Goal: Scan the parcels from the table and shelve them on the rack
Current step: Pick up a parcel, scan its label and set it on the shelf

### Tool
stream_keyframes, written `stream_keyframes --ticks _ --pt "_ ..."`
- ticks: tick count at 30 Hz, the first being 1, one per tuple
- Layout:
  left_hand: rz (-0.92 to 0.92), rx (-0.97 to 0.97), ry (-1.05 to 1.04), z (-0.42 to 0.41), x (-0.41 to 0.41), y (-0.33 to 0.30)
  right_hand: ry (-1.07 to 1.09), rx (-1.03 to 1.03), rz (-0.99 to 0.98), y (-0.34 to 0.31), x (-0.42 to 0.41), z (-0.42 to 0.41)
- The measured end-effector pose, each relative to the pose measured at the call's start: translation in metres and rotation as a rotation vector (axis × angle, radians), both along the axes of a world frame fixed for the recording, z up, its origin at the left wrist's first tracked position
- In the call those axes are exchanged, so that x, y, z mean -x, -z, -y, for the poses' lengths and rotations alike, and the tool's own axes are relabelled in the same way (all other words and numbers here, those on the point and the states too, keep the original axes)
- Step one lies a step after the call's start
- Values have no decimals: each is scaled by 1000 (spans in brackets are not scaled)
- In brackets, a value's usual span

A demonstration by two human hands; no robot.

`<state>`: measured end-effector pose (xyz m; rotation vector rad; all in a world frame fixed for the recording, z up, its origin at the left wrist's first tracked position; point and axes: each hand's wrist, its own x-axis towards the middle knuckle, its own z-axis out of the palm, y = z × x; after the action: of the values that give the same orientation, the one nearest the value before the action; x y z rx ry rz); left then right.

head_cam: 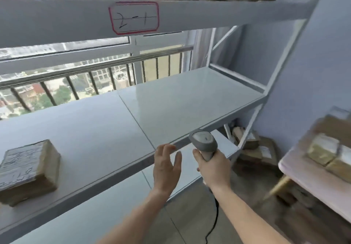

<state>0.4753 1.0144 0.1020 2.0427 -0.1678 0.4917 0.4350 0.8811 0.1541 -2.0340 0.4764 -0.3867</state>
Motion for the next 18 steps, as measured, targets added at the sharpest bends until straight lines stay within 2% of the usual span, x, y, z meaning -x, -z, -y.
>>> stream_keyframes --ticks 9,18 --pt "-127 -36 386 200 7 -10 414 -25 14 -3 61 181" --pt "-142 -76 623 410 55 -9 638 54 -41 0 150 371"
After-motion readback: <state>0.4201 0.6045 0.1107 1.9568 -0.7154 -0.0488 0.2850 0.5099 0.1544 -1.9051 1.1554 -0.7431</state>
